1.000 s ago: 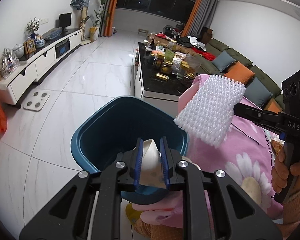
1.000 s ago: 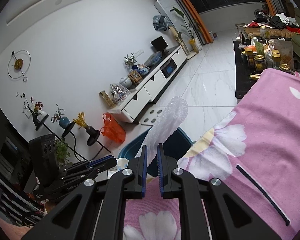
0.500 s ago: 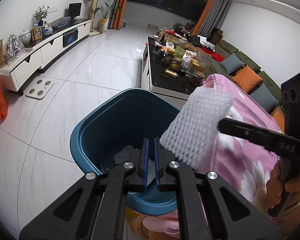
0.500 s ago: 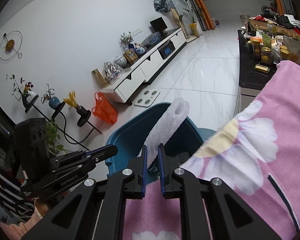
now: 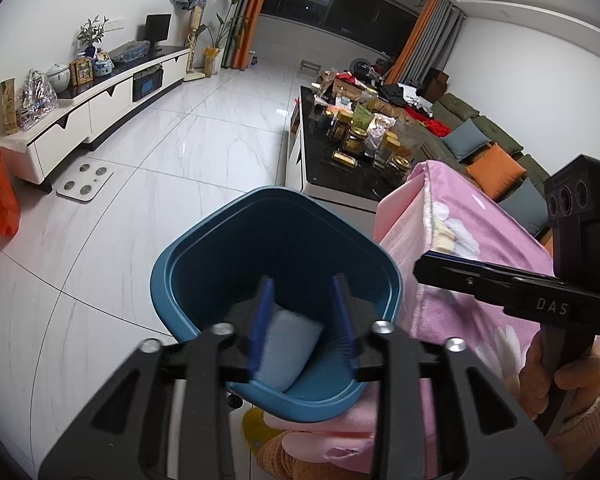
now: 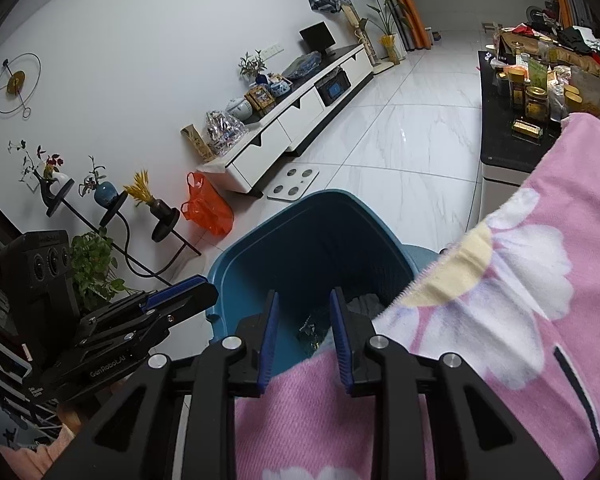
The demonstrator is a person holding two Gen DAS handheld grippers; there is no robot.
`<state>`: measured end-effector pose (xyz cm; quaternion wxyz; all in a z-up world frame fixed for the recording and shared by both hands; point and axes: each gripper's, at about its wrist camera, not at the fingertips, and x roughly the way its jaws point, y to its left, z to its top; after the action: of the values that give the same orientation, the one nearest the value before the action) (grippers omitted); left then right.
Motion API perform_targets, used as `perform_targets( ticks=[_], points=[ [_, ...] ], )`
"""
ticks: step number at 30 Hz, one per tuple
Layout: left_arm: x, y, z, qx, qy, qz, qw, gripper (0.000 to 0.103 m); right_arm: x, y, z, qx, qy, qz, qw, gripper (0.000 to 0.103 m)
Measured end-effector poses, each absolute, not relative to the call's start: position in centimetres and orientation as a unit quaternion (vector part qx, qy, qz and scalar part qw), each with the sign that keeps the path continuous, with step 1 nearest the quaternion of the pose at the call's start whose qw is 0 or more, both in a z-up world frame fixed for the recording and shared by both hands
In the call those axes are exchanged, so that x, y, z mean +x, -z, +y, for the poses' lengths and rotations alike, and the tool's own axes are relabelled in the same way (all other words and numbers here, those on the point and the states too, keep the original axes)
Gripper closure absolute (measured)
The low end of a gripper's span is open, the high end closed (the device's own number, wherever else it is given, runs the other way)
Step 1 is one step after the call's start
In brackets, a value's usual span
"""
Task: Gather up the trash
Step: 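Move the open left gripper back over the table toward the gold foil wrapper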
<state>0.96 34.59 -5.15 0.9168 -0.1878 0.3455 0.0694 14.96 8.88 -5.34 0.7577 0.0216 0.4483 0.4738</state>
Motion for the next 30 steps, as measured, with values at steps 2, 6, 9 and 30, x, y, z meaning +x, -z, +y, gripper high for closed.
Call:
perform_targets(
  ticks=[2, 6, 9, 30],
  points=[
    [0.7, 4.7, 34.4, -0.185, -0.070, 0.337, 0.920, 0.058, 14.5, 4.7, 7.8, 0.025, -0.475, 0.439, 0.762, 0.072],
    [0.1, 3.5, 32.9, -0.178, -0.052, 0.319, 0.930, 0.048, 13.5, 3.2, 5.2, 0.022, -0.476, 0.413, 0.776, 0.069],
    [-0.5, 2.7, 30.8, -0.162, -0.032, 0.306, 0.938, 0.039, 12.3, 2.1, 2.7, 0.023, -0.473, 0.390, 0.790, 0.066],
    [1.3, 2.6, 7.6, -0.055, 0.246, 0.327, 0.911, 0.028, 6.0, 0.4, -21.0, 0.086, -0.302, 0.322, 0.893, 0.062]
  ],
)
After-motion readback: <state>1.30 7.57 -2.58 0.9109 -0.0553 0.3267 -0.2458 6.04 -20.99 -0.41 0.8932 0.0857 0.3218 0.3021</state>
